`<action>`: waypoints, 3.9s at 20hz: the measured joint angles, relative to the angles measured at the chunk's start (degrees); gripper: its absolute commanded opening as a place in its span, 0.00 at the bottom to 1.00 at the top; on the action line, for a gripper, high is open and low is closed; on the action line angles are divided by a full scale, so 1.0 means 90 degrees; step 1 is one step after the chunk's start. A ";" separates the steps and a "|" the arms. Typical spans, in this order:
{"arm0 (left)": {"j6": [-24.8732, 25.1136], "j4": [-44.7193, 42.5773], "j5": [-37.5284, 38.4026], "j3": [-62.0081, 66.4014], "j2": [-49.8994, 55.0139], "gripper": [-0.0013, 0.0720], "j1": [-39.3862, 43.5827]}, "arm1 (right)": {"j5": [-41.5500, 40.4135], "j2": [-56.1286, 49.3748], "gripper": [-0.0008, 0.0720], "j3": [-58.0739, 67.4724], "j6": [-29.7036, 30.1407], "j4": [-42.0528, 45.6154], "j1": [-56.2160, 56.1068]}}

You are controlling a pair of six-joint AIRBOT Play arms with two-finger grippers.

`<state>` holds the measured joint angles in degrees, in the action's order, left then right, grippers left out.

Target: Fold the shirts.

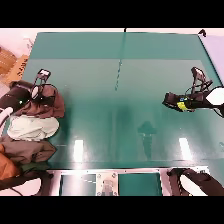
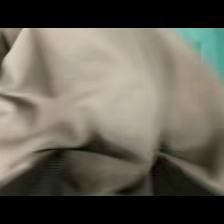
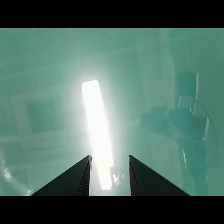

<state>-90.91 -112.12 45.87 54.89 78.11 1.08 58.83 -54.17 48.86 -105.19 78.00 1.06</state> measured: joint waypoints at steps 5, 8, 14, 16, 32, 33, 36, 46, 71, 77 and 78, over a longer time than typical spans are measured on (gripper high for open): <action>0.0389 0.0165 0.0194 0.0301 0.0202 0.04 0.0039 | -0.0046 -0.0070 0.18 0.0000 0.0087 0.0017 0.0634; 0.0964 0.1052 0.0801 0.1202 0.0233 0.04 0.0653 | -0.0049 -0.0083 0.10 0.0000 0.0238 0.0019 0.1112; 0.1841 0.3757 0.1666 0.3274 0.0272 0.04 0.2727 | -0.0046 -0.0087 0.08 0.0000 0.0393 0.0022 0.1953; 0.1972 0.4427 0.1685 0.3502 0.0423 0.04 0.3293 | -0.0044 -0.0087 0.14 0.0000 0.0435 0.0017 0.2072; 0.1987 0.7065 0.2628 0.3631 0.1593 1.00 0.1234 | 0.0546 -0.0087 0.72 -0.1389 0.0950 -0.1287 0.1127; 0.1967 0.7053 0.2535 0.3461 0.1617 1.00 0.1035 | 0.0539 -0.0087 0.72 -0.1596 0.0991 -0.1443 0.0869; 0.1953 0.7116 0.2069 0.3021 0.1848 1.00 0.0719 | 0.0483 -0.0087 0.72 -0.2079 0.1049 -0.1773 0.0172; 0.2378 0.8031 0.1161 0.2749 0.2958 0.04 0.1229 | -0.0155 -0.0746 0.11 -0.2540 0.1494 -0.2548 -0.0692; 0.2926 0.6008 0.1185 0.4874 -0.2327 0.04 -0.0483 | 0.0843 0.0741 0.03 0.3881 0.2572 -0.2730 0.2392; 0.2693 0.4935 0.1598 0.4903 -0.2657 0.04 -0.0491 | 0.1086 0.1205 0.03 0.3682 0.2574 -0.2378 0.2565; 0.2688 0.4930 0.1695 0.4714 -0.2586 0.04 -0.0491 | 0.1137 0.1229 0.03 0.3368 0.2574 -0.2341 0.2572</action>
<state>-66.72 -67.75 61.12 97.32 54.83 -3.33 69.06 -43.11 79.18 -82.02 56.93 24.21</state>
